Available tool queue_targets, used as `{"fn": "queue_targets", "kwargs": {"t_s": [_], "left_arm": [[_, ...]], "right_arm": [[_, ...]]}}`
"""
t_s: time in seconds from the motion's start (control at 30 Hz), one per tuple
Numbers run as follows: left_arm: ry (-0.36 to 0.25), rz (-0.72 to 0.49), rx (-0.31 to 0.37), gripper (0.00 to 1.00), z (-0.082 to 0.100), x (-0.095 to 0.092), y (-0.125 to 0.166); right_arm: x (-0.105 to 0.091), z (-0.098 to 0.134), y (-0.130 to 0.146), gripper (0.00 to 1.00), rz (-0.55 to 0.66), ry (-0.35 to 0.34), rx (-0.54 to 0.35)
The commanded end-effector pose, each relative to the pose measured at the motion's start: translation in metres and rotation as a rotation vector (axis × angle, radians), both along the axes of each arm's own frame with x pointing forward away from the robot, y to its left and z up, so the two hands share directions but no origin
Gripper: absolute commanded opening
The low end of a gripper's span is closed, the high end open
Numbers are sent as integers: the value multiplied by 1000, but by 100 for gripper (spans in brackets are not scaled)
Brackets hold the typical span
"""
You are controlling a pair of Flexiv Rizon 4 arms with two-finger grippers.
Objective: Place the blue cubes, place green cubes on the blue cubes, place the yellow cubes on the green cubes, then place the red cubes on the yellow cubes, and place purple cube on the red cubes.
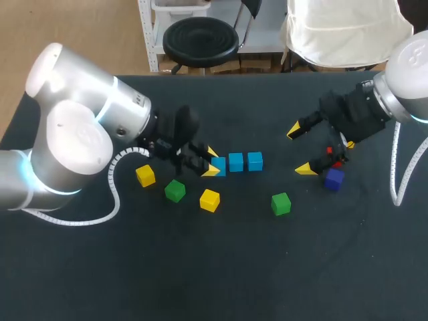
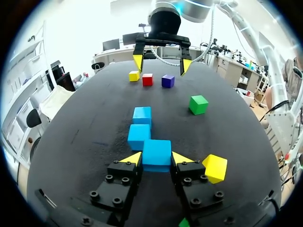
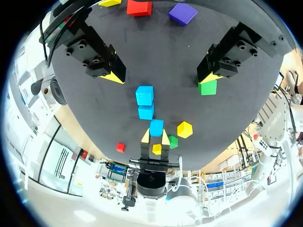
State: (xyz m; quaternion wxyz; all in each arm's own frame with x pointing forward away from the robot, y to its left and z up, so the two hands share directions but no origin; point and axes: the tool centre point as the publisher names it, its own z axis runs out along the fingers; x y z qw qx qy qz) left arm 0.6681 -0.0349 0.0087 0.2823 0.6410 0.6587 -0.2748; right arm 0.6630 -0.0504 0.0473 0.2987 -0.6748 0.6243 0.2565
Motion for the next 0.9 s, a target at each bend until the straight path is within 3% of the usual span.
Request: {"fn": "queue_targets", "kwargs": {"t_s": [0.03,0.9], "left_arm": [[5,2,9,0,-3,3,-1],[1,15,13,0,-7,11,1]], "right_arm": [[0,0,0,100,1,-1,2],[0,0,0,100,1,-1,2]]}}
